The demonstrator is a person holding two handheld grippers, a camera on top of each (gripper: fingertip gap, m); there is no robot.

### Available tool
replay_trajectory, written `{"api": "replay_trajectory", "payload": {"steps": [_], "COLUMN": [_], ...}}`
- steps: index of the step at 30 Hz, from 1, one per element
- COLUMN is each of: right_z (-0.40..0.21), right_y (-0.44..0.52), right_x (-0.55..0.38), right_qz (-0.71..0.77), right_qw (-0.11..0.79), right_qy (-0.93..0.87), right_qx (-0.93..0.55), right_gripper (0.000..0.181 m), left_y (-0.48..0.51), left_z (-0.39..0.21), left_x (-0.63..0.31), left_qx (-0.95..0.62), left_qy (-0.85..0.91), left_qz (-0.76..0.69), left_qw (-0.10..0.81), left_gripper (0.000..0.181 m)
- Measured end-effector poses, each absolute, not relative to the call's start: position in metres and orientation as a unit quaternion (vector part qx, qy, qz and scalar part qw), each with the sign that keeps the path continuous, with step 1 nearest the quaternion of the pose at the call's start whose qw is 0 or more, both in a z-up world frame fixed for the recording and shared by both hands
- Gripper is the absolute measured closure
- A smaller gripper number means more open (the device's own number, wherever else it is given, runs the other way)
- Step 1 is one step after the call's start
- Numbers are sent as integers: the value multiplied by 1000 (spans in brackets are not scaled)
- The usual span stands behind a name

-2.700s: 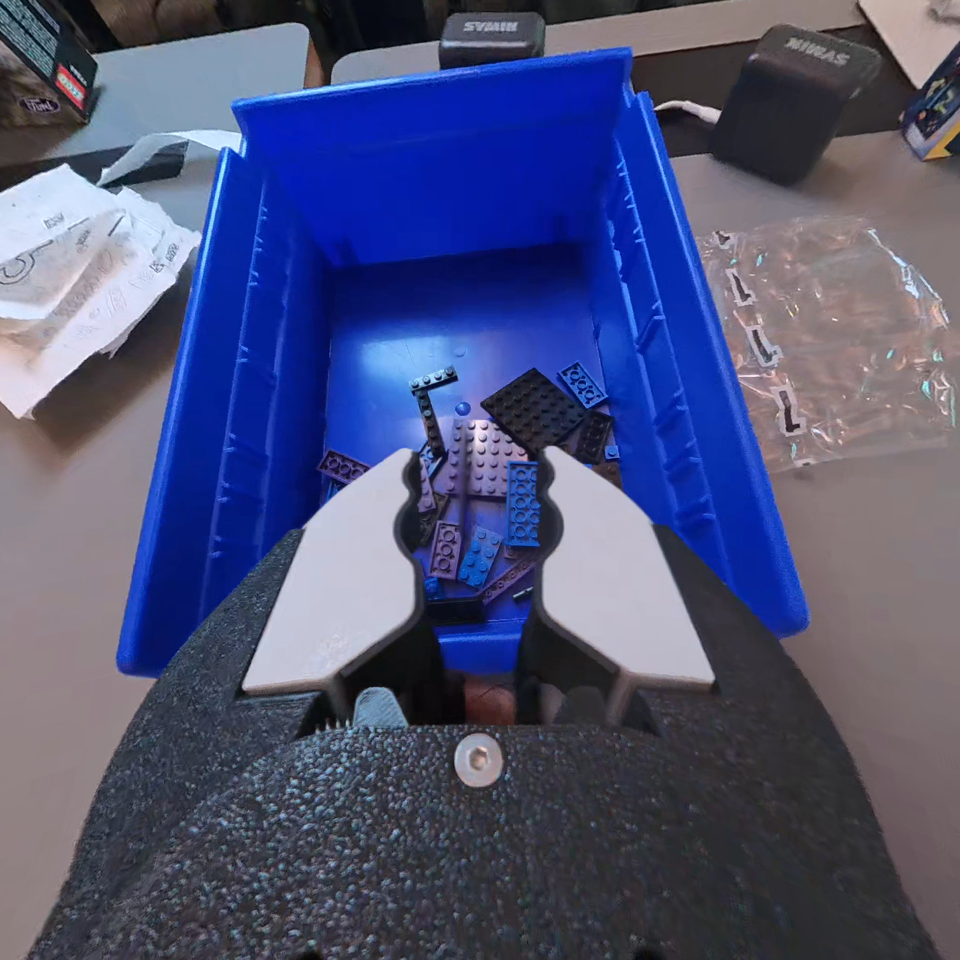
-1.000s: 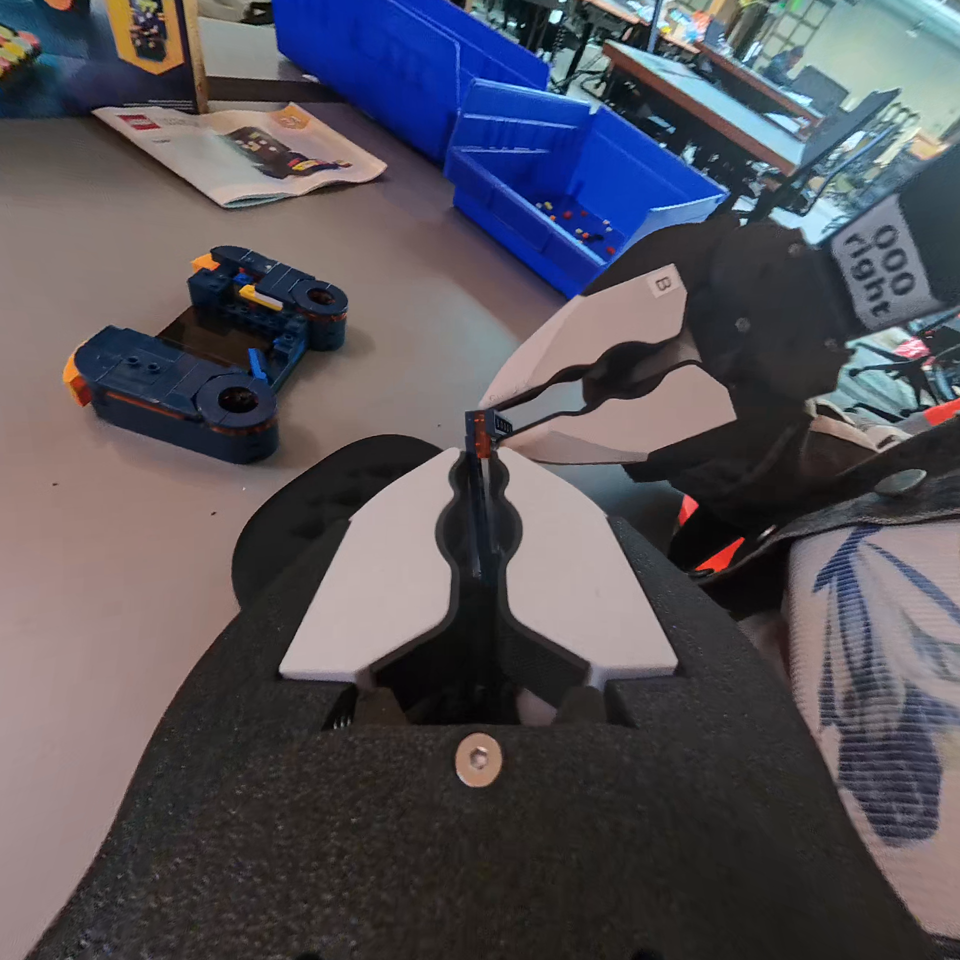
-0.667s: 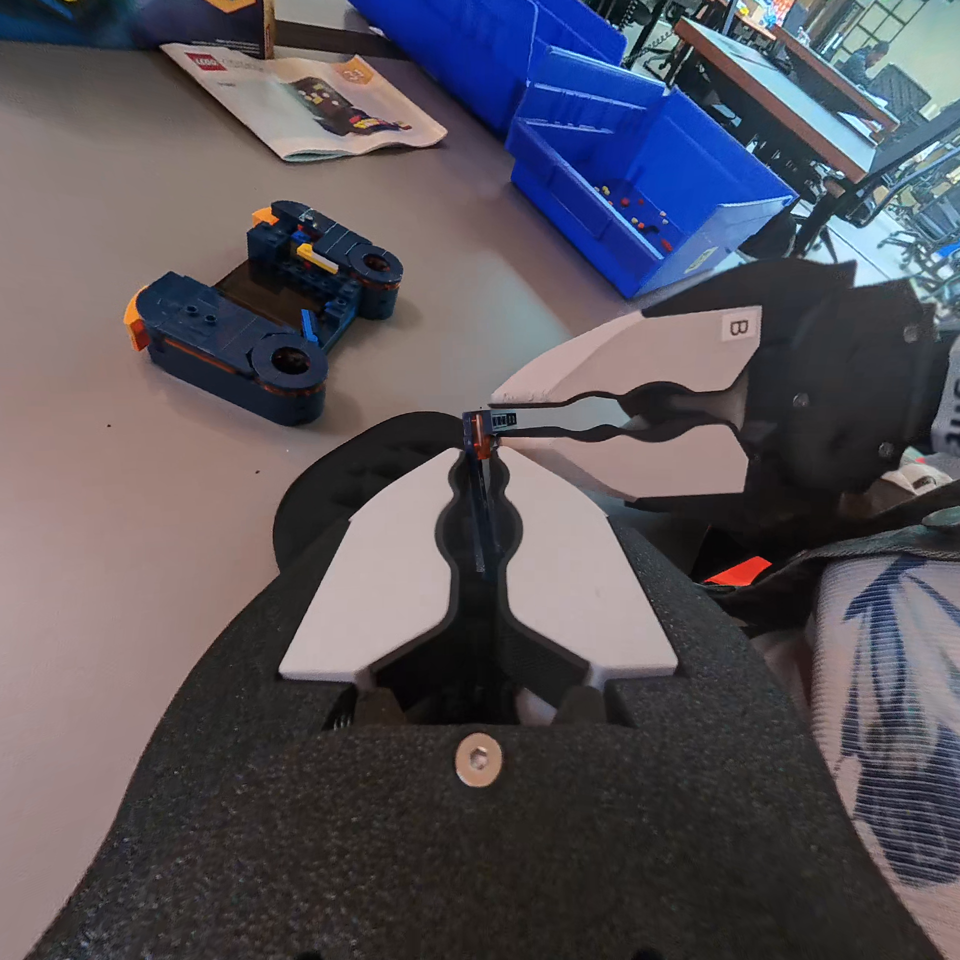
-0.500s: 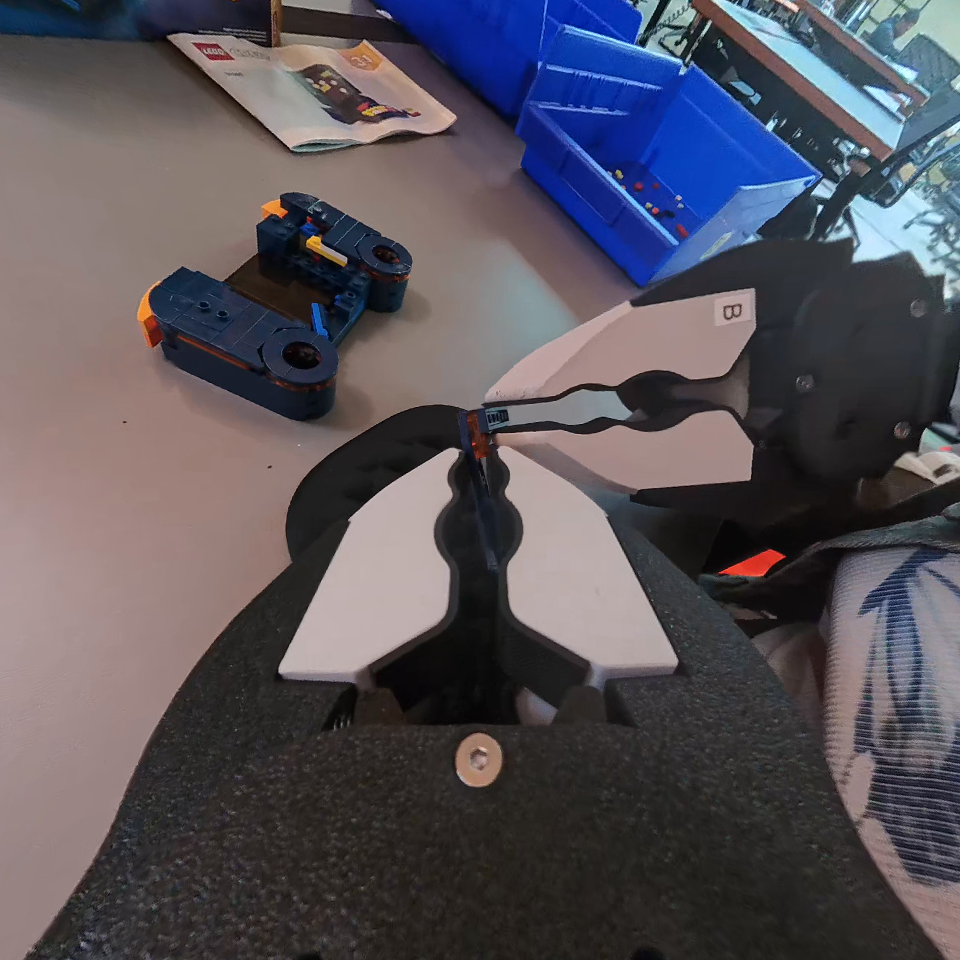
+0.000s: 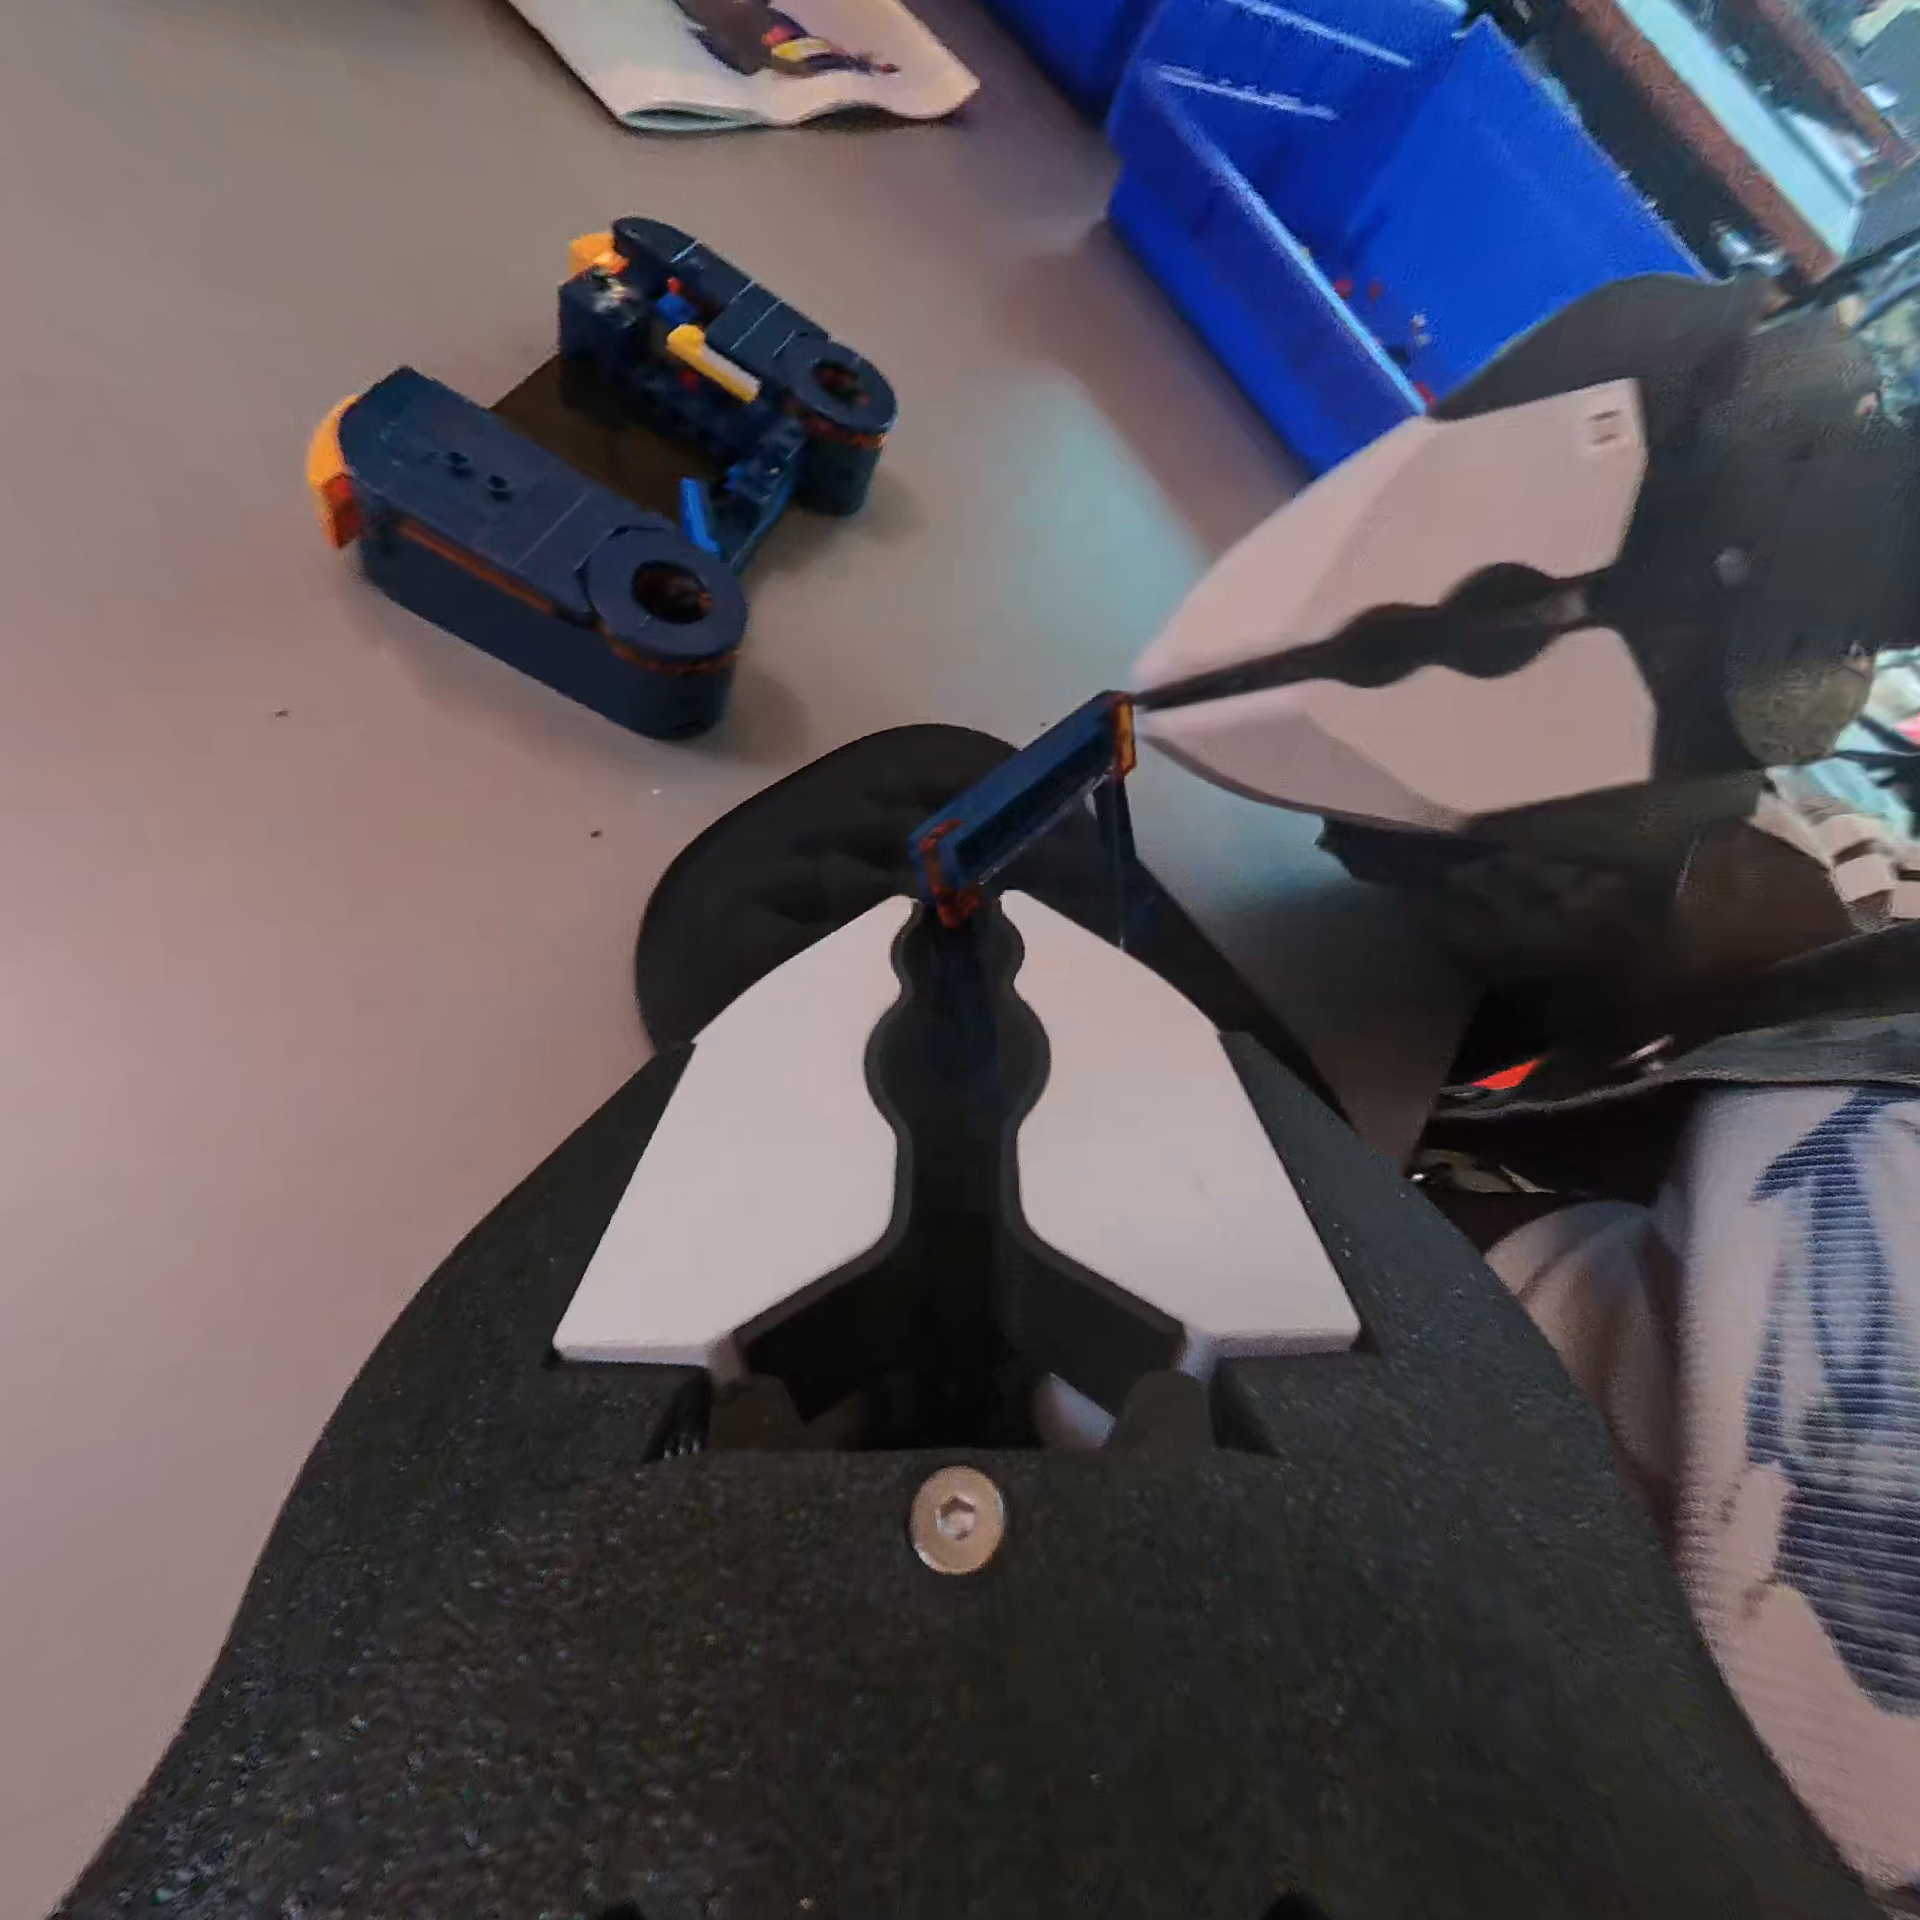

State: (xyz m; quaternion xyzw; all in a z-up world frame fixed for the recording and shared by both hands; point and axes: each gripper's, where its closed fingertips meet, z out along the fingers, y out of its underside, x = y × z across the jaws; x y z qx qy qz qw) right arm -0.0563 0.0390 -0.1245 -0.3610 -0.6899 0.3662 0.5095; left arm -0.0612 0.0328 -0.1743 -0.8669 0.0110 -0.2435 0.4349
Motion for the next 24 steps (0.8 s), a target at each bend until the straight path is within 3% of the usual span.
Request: {"api": "replay_trajectory", "payload": {"steps": [3,17,24], "right_z": [-150,-158,-158], "right_y": [43,43,43], "right_x": [-52,-71,-69], "right_qz": [359,219,276], "right_qw": [444,407,341], "right_qy": [-722,-803,-816], "right_qx": [-391,-377,-377], "right_gripper": [176,176,173], "left_y": [30,35,35], "left_z": [-176,-169,-167], "left_x": [-65,-58,-57], "left_qx": [-873,-890,-891], "left_qy": [5,71,127], "left_qz": [-227,-151,-138], "left_qw": [432,424,413], "left_gripper": [171,168,168]}}
